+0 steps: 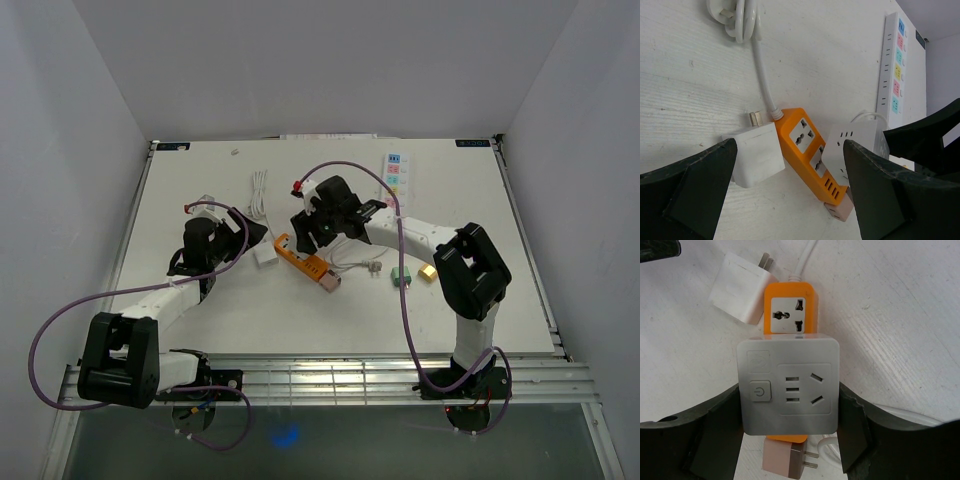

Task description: Insert the plug

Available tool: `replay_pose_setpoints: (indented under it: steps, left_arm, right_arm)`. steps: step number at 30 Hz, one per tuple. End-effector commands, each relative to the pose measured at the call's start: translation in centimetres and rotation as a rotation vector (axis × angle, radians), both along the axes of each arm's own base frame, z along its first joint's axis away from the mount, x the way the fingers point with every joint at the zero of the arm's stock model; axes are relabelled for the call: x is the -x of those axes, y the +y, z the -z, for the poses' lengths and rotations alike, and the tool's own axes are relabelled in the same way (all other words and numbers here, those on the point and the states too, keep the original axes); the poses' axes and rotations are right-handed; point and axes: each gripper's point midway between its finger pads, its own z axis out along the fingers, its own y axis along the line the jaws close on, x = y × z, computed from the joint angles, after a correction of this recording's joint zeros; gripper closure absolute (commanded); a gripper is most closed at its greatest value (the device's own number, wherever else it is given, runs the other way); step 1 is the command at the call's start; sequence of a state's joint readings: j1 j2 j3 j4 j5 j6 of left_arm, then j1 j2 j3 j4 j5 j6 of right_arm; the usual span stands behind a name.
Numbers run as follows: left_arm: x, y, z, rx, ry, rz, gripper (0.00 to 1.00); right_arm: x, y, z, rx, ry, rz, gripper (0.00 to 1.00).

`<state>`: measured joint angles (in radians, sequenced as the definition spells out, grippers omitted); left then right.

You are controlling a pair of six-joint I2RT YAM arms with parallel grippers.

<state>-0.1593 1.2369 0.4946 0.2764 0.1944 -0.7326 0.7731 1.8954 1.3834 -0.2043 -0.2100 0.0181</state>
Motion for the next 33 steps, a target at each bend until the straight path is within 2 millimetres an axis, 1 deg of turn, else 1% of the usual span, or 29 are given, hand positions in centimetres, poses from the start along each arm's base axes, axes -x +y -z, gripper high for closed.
replay_pose_setpoints:
  steps: [1, 6, 14, 20, 24, 30, 33]
  left_arm:
    - [-0.3, -0.1, -0.8, -0.004, -0.029, 0.006, 0.02]
    - [-0.3, -0.1, -0.9, -0.005, -0.031, 0.007, 0.02]
    - [-0.3, -0.1, -0.6, -0.006, -0.023, 0.007, 0.02]
    - [-0.3, 0.0, -0.6, -0.007, -0.025, 0.006, 0.02]
    - [-0.3, 0.0, -0.6, -0.007, -0.024, 0.007, 0.02]
    - [-0.3, -0.1, -0.6, -0.006, -0.023, 0.009, 0.02]
    - [-0.3, -0.1, -0.7, -0.007, -0.025, 0.007, 0.02]
  right_arm:
    - [0.7, 0.4, -0.3, 0.019, -0.006, -0.022, 0.85]
    - [0.9, 0.3, -0.1, 0.060, -0.033, -0.042, 0.85]
    - [1.2, 0.5, -0.3, 0.095, -0.067, -0.048, 0.85]
    - [1.0, 0.0, -0.1, 0.130, -0.075, -0.025, 0.85]
    - [0.6, -0.4, -0.5, 0.142, -0.092, -0.002, 0.85]
    - [0.6, -0.5, -0.2, 0.151, -0.092, -0.007, 0.85]
    - [0.5, -0.2, -0.7, 0.143, -0.098, -0.011, 0.85]
